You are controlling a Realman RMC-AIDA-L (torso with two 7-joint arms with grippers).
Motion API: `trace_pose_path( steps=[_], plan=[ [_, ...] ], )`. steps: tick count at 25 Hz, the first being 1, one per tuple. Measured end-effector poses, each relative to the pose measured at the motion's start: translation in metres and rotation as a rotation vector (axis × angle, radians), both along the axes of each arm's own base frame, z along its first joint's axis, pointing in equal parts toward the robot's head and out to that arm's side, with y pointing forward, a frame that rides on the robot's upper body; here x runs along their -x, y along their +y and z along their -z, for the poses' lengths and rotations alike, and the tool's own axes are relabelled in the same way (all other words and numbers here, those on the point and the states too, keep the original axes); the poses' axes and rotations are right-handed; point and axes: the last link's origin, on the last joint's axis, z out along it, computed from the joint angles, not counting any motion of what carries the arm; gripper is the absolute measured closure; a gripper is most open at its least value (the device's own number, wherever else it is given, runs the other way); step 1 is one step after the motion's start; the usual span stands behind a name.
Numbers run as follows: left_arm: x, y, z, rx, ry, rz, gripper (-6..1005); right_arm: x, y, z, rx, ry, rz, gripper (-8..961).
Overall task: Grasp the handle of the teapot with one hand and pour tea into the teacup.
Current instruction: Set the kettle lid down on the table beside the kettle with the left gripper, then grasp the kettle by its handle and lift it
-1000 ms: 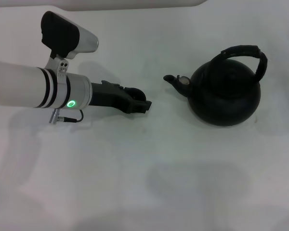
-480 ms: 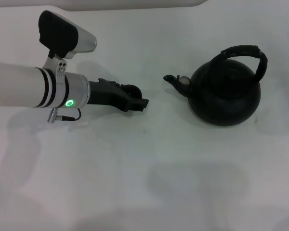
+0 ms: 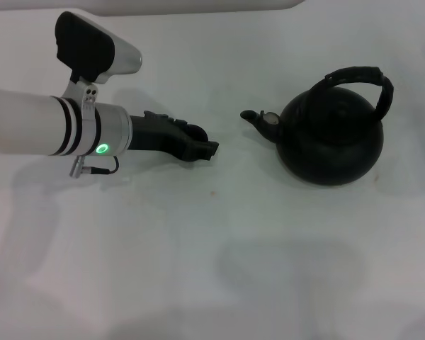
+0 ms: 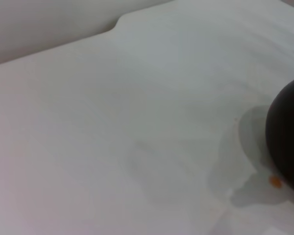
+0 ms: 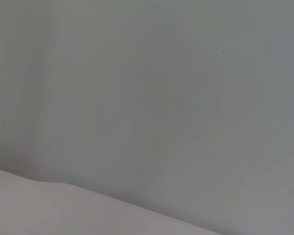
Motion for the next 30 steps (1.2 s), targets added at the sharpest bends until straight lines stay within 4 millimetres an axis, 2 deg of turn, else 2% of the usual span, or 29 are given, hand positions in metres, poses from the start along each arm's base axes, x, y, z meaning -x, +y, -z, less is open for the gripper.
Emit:
trace_pose_path(
  steps=[16,23,30],
  plan=[
    [-0.016,-0.006,-0.012,-0.042,-0.051,0.061,168,-0.001,-0.001,-0.001,-0.001,-0.002,0.004,145],
    [-0.017,-0.019,-0.039,-0.151,-0.076,0.120,167,-0.002,-0.002,-0.005,-0.008,-0.007,0.005,145],
    [0.006,-0.038,-0.073,-0.353,-0.090,0.177,167,-0.005,-0.006,-0.014,-0.017,0.004,0.013,144]
  ],
)
